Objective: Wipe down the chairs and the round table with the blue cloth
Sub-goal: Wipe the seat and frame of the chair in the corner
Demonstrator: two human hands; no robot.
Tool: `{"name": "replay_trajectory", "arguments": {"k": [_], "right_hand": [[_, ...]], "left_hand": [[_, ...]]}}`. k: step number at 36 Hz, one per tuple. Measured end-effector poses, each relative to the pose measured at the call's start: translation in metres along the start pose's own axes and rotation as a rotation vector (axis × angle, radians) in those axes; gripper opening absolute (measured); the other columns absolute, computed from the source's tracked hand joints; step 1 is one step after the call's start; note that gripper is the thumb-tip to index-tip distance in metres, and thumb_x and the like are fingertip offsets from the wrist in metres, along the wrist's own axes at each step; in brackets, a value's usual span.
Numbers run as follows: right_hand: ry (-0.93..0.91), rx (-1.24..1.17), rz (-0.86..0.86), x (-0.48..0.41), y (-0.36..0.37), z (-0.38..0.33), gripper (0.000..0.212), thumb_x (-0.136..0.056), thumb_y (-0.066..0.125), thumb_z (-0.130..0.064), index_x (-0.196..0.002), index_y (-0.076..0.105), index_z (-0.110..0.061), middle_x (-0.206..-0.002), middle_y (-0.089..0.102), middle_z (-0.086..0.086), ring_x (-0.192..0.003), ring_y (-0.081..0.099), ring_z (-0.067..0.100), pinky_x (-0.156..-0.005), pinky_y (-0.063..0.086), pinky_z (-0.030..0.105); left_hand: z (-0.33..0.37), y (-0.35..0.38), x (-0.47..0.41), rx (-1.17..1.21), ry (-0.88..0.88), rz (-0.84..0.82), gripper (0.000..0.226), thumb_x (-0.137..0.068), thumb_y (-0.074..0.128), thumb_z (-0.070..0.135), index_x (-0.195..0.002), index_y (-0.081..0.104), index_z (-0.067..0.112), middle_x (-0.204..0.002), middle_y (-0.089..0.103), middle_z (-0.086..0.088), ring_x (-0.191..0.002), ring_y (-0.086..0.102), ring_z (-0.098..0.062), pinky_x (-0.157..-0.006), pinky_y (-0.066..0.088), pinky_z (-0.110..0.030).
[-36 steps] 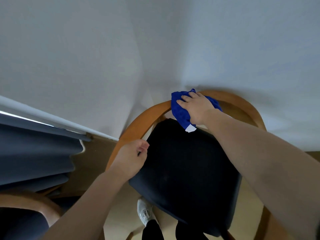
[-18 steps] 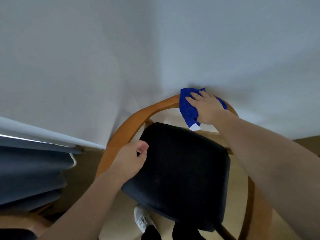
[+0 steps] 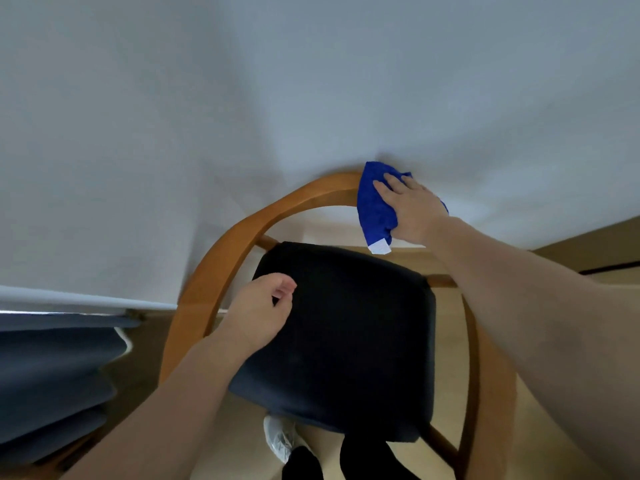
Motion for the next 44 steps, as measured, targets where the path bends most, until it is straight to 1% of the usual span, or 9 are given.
{"name": "replay_trajectory", "arguments": {"k": [10, 15, 23, 29, 33, 35, 38, 42, 44], "right_hand": [[0.059, -0.076, 0.033, 0.010, 0.022, 0.017, 0.103, -0.081, 0.067, -0.043, -0.155, 0.000, -0.022, -0.163, 0.007, 0.006, -0.147, 0.014, 0.032, -0.117, 0.026, 0.043], [0.153, -0.181, 0.025, 0.031, 0.037, 0.031, 0.105, -0.081, 0.070, -0.038, -0.156, 0.000, -0.019, -0.163, 0.007, 0.007, -0.146, 0.016, 0.032, -0.112, 0.033, 0.044], [0.389, -0.293, -0.096, 0.073, 0.078, 0.054, 0.110, -0.078, 0.073, -0.034, -0.155, -0.003, -0.014, -0.159, 0.019, 0.010, -0.131, 0.037, 0.037, -0.099, 0.046, 0.046], [0.453, -0.292, -0.112, 0.088, 0.089, 0.056, 0.104, -0.079, 0.069, -0.032, -0.155, 0.000, -0.016, -0.156, 0.024, 0.009, -0.126, 0.040, 0.036, -0.091, 0.050, 0.045], [0.488, -0.336, -0.146, 0.100, 0.097, 0.057, 0.104, -0.078, 0.070, -0.034, -0.155, 0.001, -0.018, -0.156, 0.022, 0.007, -0.127, 0.038, 0.036, -0.089, 0.049, 0.044], [0.500, -0.370, -0.153, 0.108, 0.101, 0.058, 0.103, -0.078, 0.069, -0.035, -0.155, 0.003, -0.019, -0.157, 0.022, 0.006, -0.131, 0.034, 0.036, -0.092, 0.049, 0.044], [0.514, -0.411, -0.151, 0.123, 0.106, 0.056, 0.100, -0.077, 0.070, -0.035, -0.154, 0.009, -0.016, -0.155, 0.025, 0.007, -0.135, 0.030, 0.036, -0.095, 0.048, 0.044], [0.500, -0.469, -0.153, 0.143, 0.113, 0.053, 0.094, -0.072, 0.073, -0.034, -0.149, 0.023, -0.012, -0.144, 0.038, 0.010, -0.128, 0.038, 0.036, -0.094, 0.048, 0.046], [0.500, -0.490, -0.152, 0.155, 0.118, 0.048, 0.094, -0.072, 0.073, -0.034, -0.149, 0.023, -0.012, -0.144, 0.039, 0.010, -0.130, 0.037, 0.036, -0.096, 0.047, 0.047]], "left_hand": [[0.012, 0.015, -0.010, -0.047, 0.043, -0.050, 0.021, -0.093, 0.053, 0.013, -0.111, 0.060, 0.023, -0.102, 0.060, 0.013, -0.097, 0.055, -0.001, -0.092, 0.043, -0.019], [0.012, 0.018, -0.011, -0.070, 0.063, -0.076, 0.023, -0.094, 0.052, 0.013, -0.114, 0.060, 0.021, -0.103, 0.060, 0.012, -0.097, 0.054, -0.001, -0.092, 0.042, -0.017], [0.015, 0.033, -0.012, -0.076, 0.073, -0.115, 0.022, -0.093, 0.053, 0.013, -0.112, 0.060, 0.023, -0.102, 0.059, 0.014, -0.097, 0.055, -0.001, -0.093, 0.044, -0.020], [0.029, 0.048, -0.007, -0.072, 0.092, -0.123, 0.022, -0.093, 0.054, 0.012, -0.110, 0.061, 0.023, -0.101, 0.060, 0.012, -0.097, 0.055, -0.001, -0.091, 0.044, -0.020], [0.034, 0.054, -0.002, -0.065, 0.106, -0.132, 0.022, -0.093, 0.054, 0.012, -0.111, 0.061, 0.023, -0.102, 0.060, 0.013, -0.095, 0.054, 0.001, -0.085, 0.041, -0.013], [0.034, 0.056, 0.002, -0.067, 0.114, -0.131, 0.022, -0.093, 0.054, 0.013, -0.110, 0.061, 0.024, -0.100, 0.059, 0.015, -0.093, 0.054, 0.003, -0.081, 0.039, -0.009], [0.034, 0.060, 0.009, -0.071, 0.117, -0.135, 0.022, -0.093, 0.054, 0.013, -0.110, 0.061, 0.026, -0.100, 0.059, 0.016, -0.094, 0.054, 0.003, -0.084, 0.041, -0.012], [0.032, 0.067, 0.021, -0.070, 0.125, -0.152, 0.023, -0.093, 0.054, 0.015, -0.111, 0.060, 0.027, -0.103, 0.060, 0.015, -0.097, 0.055, 0.000, -0.084, 0.041, -0.013], [0.031, 0.072, 0.025, -0.068, 0.140, -0.160, 0.023, -0.093, 0.053, 0.015, -0.110, 0.060, 0.028, -0.102, 0.060, 0.015, -0.097, 0.056, 0.000, -0.085, 0.043, -0.014]]}}
Point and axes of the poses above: each hand's wrist, its own x-axis away from the middle knuckle, its own y-axis out of the palm, z = x × y, the point moved 1 cm from there along -x, towards the middle knuckle
